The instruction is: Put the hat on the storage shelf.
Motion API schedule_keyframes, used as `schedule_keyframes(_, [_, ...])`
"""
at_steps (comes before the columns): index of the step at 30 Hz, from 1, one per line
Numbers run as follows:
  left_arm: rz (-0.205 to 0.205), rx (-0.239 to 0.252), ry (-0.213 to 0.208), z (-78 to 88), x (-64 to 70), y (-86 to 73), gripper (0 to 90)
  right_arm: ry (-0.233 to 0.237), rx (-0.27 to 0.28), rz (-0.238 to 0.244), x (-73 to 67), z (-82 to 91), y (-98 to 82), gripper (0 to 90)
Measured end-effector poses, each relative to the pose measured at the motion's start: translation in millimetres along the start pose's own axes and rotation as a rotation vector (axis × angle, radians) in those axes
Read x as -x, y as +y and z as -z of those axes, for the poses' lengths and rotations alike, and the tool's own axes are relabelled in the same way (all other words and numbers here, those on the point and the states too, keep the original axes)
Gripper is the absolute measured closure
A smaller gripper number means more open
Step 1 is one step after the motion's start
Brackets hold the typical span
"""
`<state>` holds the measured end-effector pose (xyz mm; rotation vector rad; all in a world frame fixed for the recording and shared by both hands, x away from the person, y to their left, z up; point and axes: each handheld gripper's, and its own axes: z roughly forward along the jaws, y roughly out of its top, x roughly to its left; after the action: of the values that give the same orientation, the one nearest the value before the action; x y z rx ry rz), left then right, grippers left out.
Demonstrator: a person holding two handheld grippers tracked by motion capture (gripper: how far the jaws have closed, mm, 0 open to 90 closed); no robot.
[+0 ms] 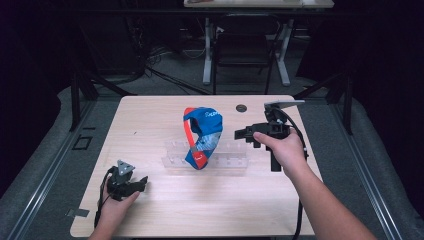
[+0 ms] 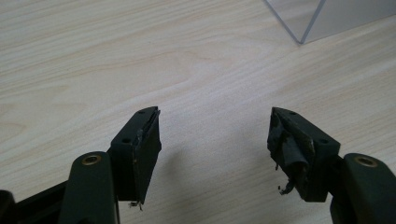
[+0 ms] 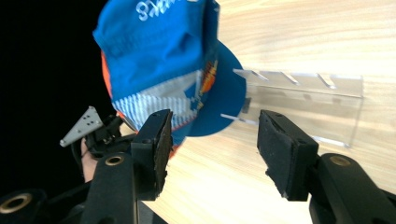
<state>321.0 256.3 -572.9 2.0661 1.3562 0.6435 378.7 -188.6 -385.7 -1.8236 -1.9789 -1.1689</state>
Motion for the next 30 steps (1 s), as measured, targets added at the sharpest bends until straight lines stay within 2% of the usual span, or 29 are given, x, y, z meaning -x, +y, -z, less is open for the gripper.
schedule_keyframes(6, [0.001, 0.001, 0.0, 0.1, 0.0, -0.1, 34.6, -0.014, 0.024, 0.013, 10.1, 2.3, -15.6, 44.9])
schedule_keyframes(11, [0.0, -0.001, -0.001, -0.1, 0.6, -0.2, 34.6, -0.02, 0.017, 0.031, 17.7, 3.7, -26.3, 44.9])
schedule_keyframes(23, [-0.003, -0.001, -0.002, -0.4, 1.2, -0.3, 34.6, -0.031, 0.04, 0.046, 42.0, 5.5, -57.2, 44.7])
schedule_keyframes(27, [-0.003, -0.003, -0.001, -0.5, 1.3, -0.4, 34.6, -0.043, 0.047, 0.058, 47.1, 4.4, -64.7, 44.8])
schedule_keyframes(28, [-0.003, -0.002, -0.002, -0.5, 1.3, -0.4, 34.6, -0.064, 0.054, 0.073, 50.4, 3.8, -69.0, 45.0])
schedule_keyframes(30, [-0.003, 0.001, -0.002, -0.4, 1.3, -0.5, 34.6, -0.073, 0.072, 0.087, 54.7, 4.0, -72.1, 45.1])
